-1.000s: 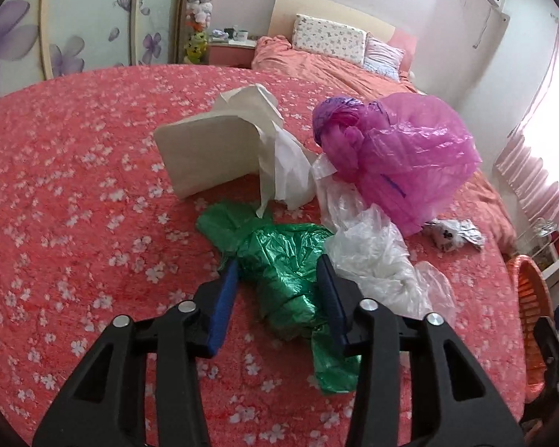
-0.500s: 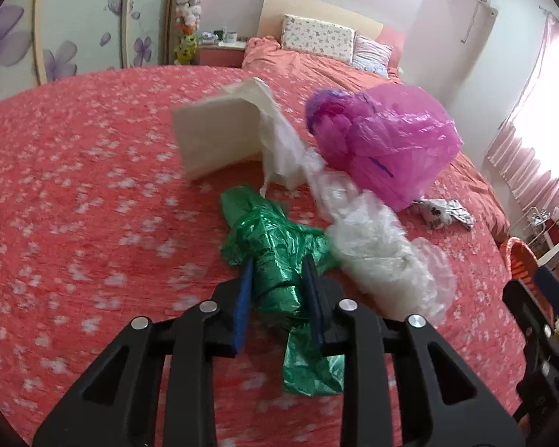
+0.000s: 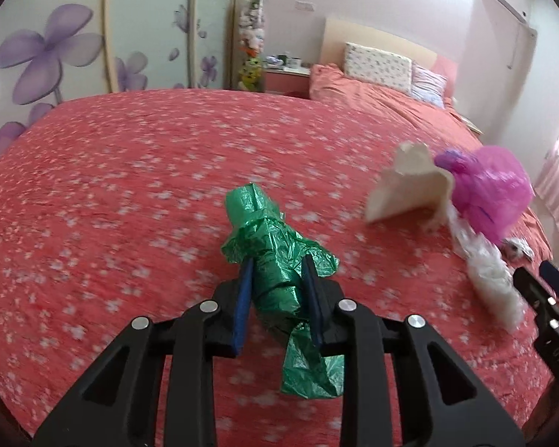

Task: Collect trash
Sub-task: 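Grasp the green plastic bag with the left tool while the right tool grasps clear plastic, then carry the green bag and clear plastic over the orange basket with both tools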

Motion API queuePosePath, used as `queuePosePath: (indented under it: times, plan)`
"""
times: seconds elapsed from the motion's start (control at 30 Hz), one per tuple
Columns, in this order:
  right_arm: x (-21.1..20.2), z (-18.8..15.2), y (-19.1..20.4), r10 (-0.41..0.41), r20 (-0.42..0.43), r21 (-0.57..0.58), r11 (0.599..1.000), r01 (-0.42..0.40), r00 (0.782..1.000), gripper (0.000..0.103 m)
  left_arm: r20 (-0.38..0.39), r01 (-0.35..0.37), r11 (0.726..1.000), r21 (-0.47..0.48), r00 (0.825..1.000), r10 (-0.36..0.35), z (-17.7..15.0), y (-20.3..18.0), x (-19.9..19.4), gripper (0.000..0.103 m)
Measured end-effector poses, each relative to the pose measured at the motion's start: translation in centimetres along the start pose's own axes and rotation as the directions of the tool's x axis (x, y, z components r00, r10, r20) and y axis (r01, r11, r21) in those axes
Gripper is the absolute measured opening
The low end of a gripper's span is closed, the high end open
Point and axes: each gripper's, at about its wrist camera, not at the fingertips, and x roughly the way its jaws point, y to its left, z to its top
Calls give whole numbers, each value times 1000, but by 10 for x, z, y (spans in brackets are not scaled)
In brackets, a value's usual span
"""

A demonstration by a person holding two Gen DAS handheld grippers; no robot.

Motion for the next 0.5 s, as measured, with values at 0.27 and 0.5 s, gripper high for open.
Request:
queuePosePath:
  times: [0.27, 0.5]
  plan:
    - [31, -1, -2, 4, -117, 22, 1000, -2, 993, 64, 18, -8, 1000, -7, 1000, 8, 6, 9, -1, 27]
    - [27, -5, -2, 21, -104, 12, 1000, -20, 994, 29, 25, 1, 1000, 1, 1000, -1, 9, 2, -2, 27]
